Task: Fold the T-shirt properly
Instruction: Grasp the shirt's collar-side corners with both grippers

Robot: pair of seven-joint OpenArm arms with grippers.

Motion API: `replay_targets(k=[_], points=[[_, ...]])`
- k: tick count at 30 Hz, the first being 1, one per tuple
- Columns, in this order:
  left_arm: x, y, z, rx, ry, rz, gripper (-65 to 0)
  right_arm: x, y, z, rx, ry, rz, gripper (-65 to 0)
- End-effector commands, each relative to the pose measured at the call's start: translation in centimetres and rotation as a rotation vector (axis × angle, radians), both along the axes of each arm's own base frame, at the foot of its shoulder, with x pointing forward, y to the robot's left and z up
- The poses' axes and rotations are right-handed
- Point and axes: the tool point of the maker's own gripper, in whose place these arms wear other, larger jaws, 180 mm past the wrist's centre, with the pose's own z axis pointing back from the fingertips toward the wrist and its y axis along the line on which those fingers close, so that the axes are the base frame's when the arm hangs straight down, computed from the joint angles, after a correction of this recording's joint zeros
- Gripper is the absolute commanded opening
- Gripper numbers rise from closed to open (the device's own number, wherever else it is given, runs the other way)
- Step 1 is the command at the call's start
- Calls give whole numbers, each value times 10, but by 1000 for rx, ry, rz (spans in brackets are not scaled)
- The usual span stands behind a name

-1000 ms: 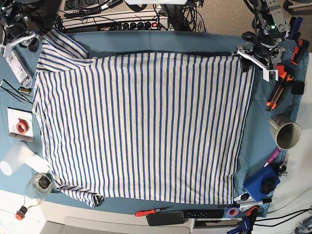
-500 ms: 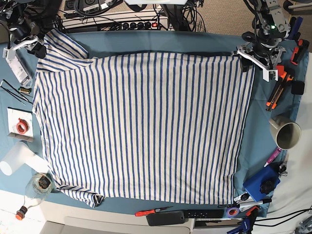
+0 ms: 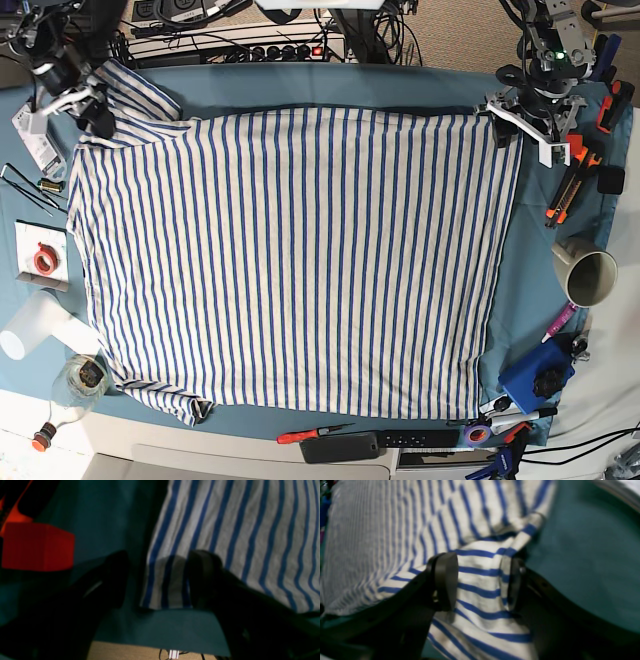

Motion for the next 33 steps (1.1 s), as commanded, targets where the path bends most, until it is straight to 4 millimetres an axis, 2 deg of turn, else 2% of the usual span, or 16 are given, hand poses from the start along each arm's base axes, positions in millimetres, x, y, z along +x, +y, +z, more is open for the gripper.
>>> replay_targets(k=[1, 4, 5, 10, 11, 14, 18, 22, 27, 29, 33], points=[[-3, 0, 0, -4, 13, -6, -268, -32, 10, -32, -20, 203, 72, -349], [-3, 0, 0, -4, 13, -6, -297, -30, 8, -30, -23, 191, 61, -350], [-3, -1, 0, -5, 13, -6, -335, -30, 7, -29, -25, 188, 57, -364], [-2, -3, 1, -26, 4, -3, -622, -31, 2, -27, -30, 183, 44, -568], [-1, -5, 2, -39, 0, -1, -650, -30, 2, -27, -32, 183, 45, -593], [-1, -9, 2, -67, -4, 1, -650, -29, 2, -26, -32, 178, 45, -638], [-4, -12, 0, -88, 18, -2, -650, -17, -6, -17, -44, 137, 23, -650], [-2, -20, 5, -129, 10, -19, -650, 3, -23, 5, -83, 51, -11, -650], [5, -20, 23, -106, -42, -30, -650, 18, -28, 35, -163, -9, 37, -650], [4, -15, 28, -80, -47, -21, -650, 23, -27, 46, -193, -21, 63, -650], [-2, 9, 37, -31, -60, 35, -650, 34, -24, 67, -254, -65, 104, -650]])
